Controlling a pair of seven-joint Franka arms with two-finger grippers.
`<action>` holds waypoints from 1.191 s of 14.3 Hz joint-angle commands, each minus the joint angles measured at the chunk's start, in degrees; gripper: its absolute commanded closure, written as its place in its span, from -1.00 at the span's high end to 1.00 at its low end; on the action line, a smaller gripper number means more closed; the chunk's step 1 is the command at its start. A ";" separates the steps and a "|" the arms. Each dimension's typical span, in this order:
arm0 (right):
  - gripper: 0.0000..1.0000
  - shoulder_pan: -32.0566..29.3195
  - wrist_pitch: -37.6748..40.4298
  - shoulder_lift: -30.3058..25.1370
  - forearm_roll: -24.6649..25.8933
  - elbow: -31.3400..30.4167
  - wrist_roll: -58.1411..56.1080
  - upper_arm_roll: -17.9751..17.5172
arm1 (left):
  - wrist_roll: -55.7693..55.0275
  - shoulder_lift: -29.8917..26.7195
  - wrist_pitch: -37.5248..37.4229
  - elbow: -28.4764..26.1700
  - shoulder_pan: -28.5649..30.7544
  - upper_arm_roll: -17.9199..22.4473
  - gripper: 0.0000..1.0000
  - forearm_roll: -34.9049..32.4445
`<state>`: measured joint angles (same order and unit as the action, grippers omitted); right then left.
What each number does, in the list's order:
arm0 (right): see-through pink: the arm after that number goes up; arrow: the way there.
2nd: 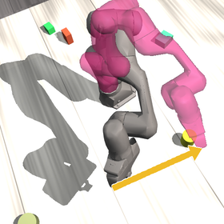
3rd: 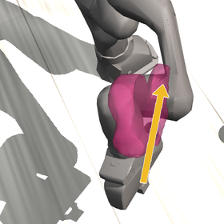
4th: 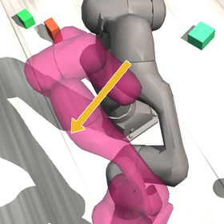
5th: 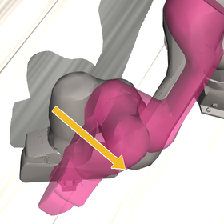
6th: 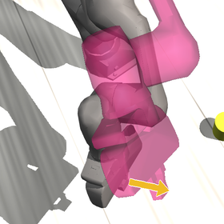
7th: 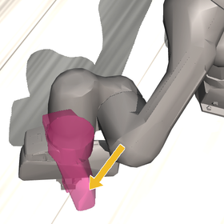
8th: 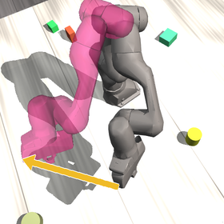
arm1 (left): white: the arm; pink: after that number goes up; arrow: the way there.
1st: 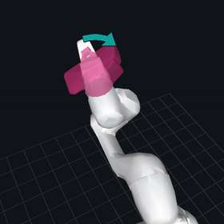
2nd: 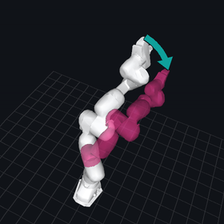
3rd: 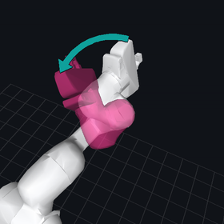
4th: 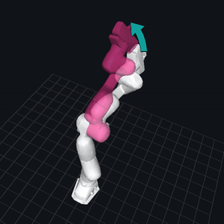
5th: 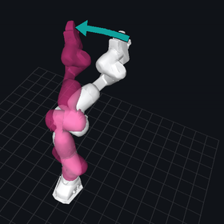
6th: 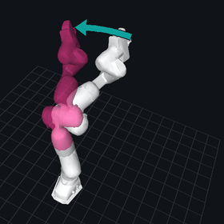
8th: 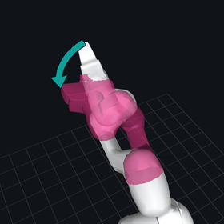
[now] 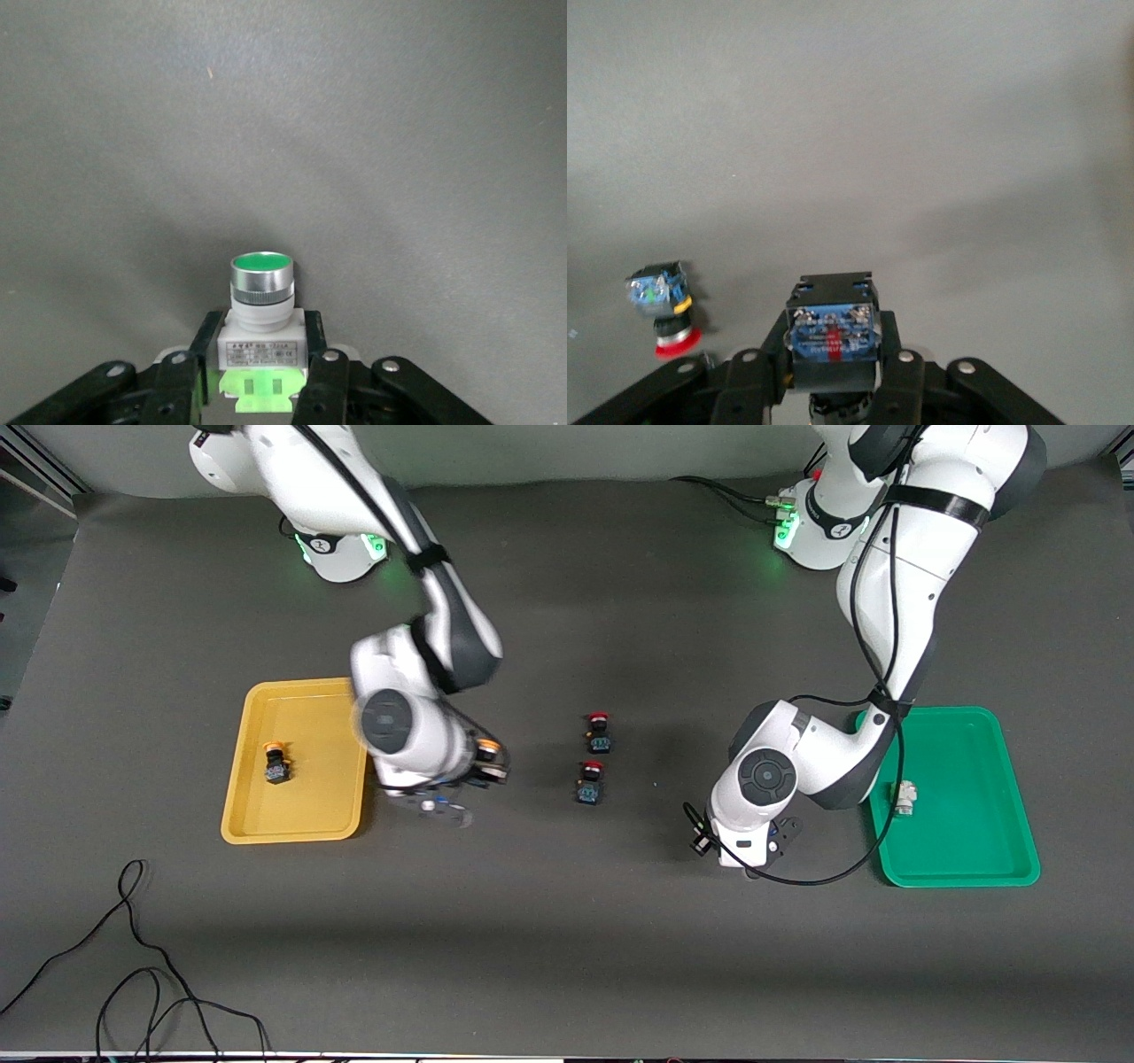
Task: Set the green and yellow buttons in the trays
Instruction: 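Carry the yellow button to its tray while the left gripper carries green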
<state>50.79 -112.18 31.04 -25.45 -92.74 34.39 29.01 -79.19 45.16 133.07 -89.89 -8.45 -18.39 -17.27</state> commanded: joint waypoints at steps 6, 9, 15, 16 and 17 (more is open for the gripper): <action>-1.00 -0.34 10.59 -11.26 10.77 -6.56 -21.86 12.89 | 25.15 -7.78 -28.79 13.42 8.08 -2.26 -0.63 9.78; -1.00 -0.34 7.88 -11.35 10.51 -11.04 -31.64 17.48 | 43.01 -12.36 -40.14 12.72 15.11 -2.17 -0.68 11.56; -1.00 -0.51 -11.00 -11.18 7.71 -26.68 -44.39 19.42 | 73.95 -16.42 -40.44 7.71 32.33 -1.73 -0.68 4.45; -1.00 -0.69 -14.26 -10.83 7.09 -28.79 -46.58 19.42 | 77.65 -15.90 -39.56 7.45 34.88 -1.73 -0.71 2.88; -1.00 -1.56 -17.07 -10.22 5.60 -30.73 -49.13 19.42 | 81.00 -15.81 -36.42 5.44 37.08 -1.73 -0.71 1.21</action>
<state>49.52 -124.07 21.40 -17.37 -119.12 -9.61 48.05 -4.57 31.28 92.72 -79.77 25.03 -19.47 -13.48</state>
